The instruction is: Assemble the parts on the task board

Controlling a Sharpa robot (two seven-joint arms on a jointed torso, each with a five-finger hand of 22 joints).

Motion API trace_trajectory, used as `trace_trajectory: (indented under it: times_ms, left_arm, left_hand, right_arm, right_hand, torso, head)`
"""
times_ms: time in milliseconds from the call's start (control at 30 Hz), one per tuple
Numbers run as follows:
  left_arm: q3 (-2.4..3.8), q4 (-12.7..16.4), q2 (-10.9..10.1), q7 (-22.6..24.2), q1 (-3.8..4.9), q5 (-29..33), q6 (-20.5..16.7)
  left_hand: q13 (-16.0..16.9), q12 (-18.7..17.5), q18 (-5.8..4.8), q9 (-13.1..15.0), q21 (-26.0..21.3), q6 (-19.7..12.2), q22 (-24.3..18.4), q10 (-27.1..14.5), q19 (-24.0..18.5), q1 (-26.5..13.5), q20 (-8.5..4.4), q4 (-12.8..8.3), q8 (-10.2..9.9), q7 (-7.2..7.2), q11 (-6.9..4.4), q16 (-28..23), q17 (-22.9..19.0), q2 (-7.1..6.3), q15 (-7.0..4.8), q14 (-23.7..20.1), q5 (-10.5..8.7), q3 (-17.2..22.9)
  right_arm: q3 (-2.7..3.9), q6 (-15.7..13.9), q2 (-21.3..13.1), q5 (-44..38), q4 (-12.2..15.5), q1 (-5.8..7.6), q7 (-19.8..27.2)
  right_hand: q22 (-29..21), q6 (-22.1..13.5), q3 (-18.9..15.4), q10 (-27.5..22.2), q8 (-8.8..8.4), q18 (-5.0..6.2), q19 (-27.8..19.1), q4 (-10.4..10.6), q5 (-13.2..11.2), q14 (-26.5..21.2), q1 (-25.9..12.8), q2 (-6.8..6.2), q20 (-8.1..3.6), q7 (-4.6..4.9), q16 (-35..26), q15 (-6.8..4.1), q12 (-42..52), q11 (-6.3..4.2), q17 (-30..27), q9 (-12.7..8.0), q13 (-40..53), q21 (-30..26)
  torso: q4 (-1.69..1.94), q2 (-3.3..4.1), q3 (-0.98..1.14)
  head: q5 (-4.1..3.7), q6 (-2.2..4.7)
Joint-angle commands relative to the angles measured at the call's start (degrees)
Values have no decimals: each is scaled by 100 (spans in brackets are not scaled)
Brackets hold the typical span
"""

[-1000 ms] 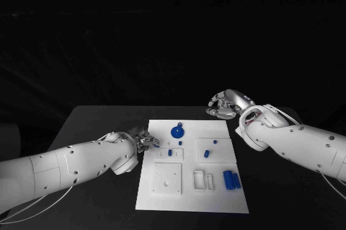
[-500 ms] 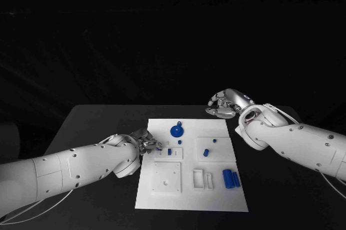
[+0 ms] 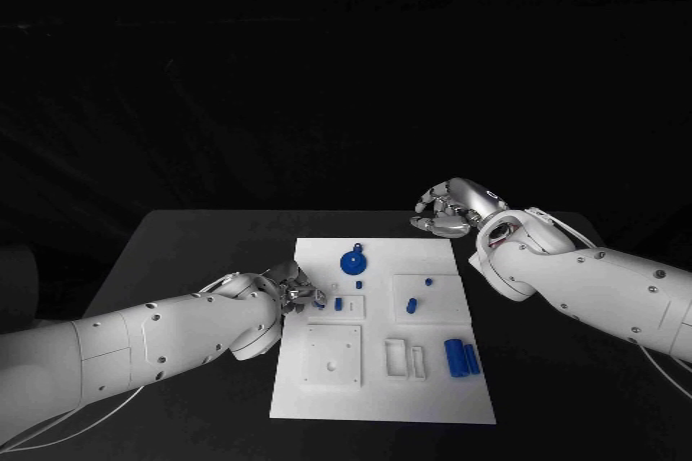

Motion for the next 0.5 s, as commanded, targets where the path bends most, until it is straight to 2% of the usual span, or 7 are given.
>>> trace_trajectory:
  times_ms: [33, 67, 300, 500]
  left_arm:
    - [3, -11, 17, 9, -6, -123, 172]
    - [4, -8, 16, 3, -6, -127, 223]
    - [4, -15, 15, -35, -8, -230, 370]
    - [4, -26, 9, -50, -8, -273, 528]
  left_hand:
    - [10, 34, 77, 6, 21, 337, 119, 274, 33, 48, -664, 23, 366, -283, -279, 21, 9, -4, -390, 324, -13, 59]
    - [10, 35, 77, 6, 21, 337, 118, 274, 33, 49, -664, 23, 366, -284, -279, 22, 9, -6, -391, 324, -14, 59]
    - [14, 41, 79, 4, 25, 338, 118, 272, 32, 61, -665, 22, 367, -285, -280, 27, 10, -16, -392, 323, -17, 64]
    - [15, 44, 80, 3, 27, 338, 117, 270, 31, 68, -666, 21, 367, -285, -281, 29, 11, -19, -393, 322, -21, 67]
  right_arm:
    - [2, 62, -2, -13, 2, -7, 53]
    - [2, 63, -3, -13, 1, -8, 53]
    - [2, 62, -6, -12, 3, -10, 54]
    - [2, 65, -7, -12, 13, -14, 57]
  right_hand:
    - [25, 1, -26, -54, -36, 625, 3, 13, 31, 52, -39, -1, -41, 42, -20, -3, -22, 1, 8, 9, -9, -39]
    - [25, 1, -26, -54, -36, 625, 3, 13, 32, 52, -40, 0, -41, 42, -20, -3, -22, 1, 8, 10, -9, -39]
    - [26, 1, -27, -54, -36, 625, 3, 14, 36, 52, -41, 2, -41, 42, -21, -3, -21, 1, 9, 10, -9, -40]
    - [26, 2, -29, -55, -37, 625, 4, 15, 38, 52, -44, 3, -41, 42, -21, -3, -21, 1, 9, 11, -10, -41]
  torso:
    - [-5, 6, -1]
    - [-3, 1, 2]
    - [7, 0, 0]
    - [1, 1, 4]
  head:
    - [-4, -6]
    - [-7, -23]
    - [-10, -24]
    - [-5, -25]
